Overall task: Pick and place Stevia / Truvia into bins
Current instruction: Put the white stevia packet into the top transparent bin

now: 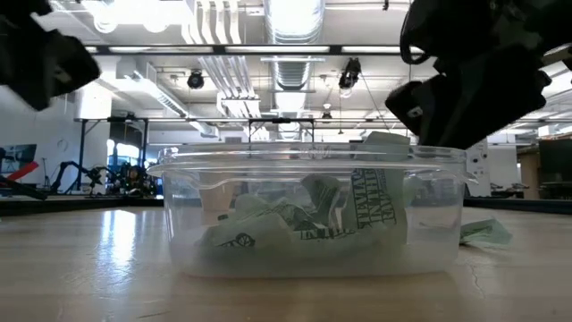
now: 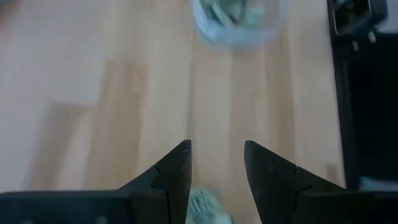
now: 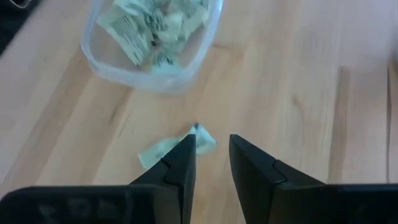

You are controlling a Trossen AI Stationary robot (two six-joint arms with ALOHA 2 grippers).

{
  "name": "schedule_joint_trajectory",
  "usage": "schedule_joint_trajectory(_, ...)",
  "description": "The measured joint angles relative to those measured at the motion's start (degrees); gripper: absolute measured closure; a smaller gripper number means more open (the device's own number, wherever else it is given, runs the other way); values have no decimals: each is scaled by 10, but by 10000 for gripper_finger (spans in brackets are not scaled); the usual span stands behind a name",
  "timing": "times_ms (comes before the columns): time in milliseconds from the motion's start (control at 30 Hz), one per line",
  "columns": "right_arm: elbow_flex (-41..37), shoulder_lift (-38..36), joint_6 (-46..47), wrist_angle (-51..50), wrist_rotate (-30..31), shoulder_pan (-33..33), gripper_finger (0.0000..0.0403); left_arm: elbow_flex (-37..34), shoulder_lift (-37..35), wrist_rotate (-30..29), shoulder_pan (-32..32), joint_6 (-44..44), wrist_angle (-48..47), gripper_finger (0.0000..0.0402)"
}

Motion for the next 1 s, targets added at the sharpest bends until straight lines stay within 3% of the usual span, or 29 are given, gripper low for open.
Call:
schedule_joint_trajectory(233,-22,0,11,13,25,0,319,-1,11,76,-15,-77,-61,272)
schedule_joint_trajectory(433,-22,0,-1,18,39,0,328,-19,10,78,-13,-163,-110,272)
schedule_joint_trajectory(633,-24,0,-2,18,39,0,333,-29,11,34,-6,-162,-110,272)
schedule_joint_trajectory(1000,-27,0,-2,20,39,0,327,-78,11,35,2,-116,-20,271)
